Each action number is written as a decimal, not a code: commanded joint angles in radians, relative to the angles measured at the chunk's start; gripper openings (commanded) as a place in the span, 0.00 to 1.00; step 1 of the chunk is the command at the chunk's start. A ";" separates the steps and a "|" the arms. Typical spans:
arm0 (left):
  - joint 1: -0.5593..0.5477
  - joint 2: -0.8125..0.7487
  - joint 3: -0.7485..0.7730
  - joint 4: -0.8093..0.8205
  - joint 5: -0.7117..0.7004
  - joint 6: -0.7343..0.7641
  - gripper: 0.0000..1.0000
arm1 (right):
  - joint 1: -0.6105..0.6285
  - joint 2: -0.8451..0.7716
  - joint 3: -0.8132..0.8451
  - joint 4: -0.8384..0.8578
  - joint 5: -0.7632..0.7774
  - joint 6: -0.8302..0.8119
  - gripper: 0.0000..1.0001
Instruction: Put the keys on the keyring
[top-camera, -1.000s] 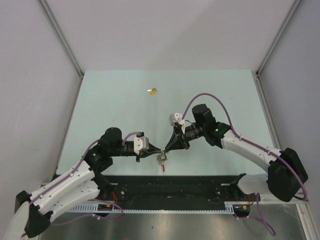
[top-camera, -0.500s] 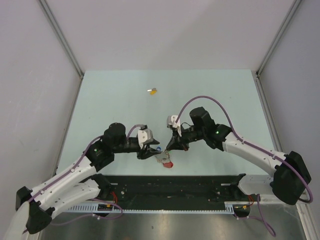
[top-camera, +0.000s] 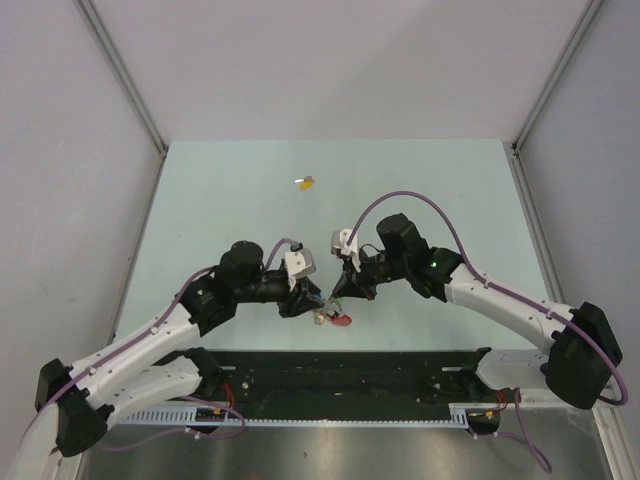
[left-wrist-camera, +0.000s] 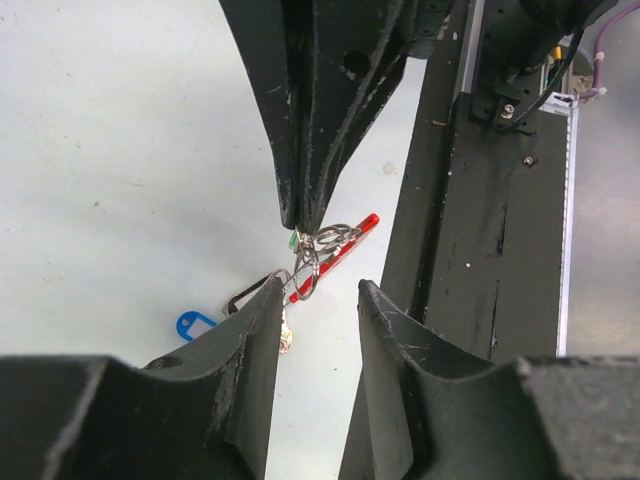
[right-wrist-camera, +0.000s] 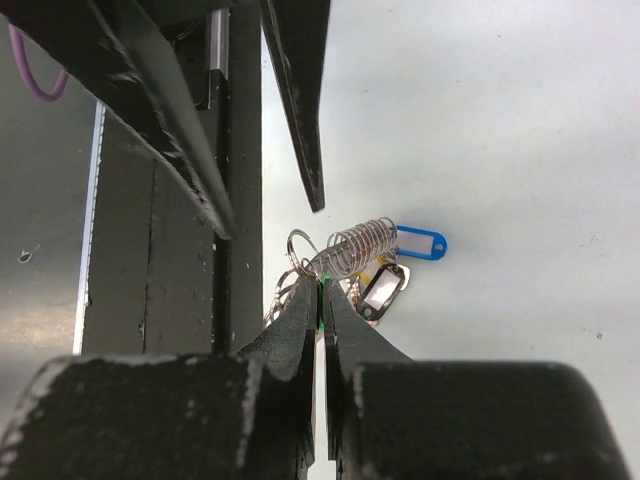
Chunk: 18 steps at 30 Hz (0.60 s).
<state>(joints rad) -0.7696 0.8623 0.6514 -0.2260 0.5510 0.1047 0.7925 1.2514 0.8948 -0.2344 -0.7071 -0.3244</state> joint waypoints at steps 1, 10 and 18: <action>-0.007 0.037 0.025 0.036 0.006 0.016 0.40 | 0.008 -0.021 0.049 0.014 -0.002 -0.002 0.00; -0.013 0.106 0.051 0.028 0.015 0.081 0.25 | 0.016 -0.023 0.049 0.014 -0.002 -0.001 0.00; -0.022 0.113 0.045 0.050 0.032 0.084 0.20 | 0.017 -0.020 0.052 0.014 -0.006 0.001 0.00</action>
<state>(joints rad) -0.7811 0.9730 0.6525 -0.2176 0.5568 0.1608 0.8040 1.2514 0.8951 -0.2352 -0.7036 -0.3244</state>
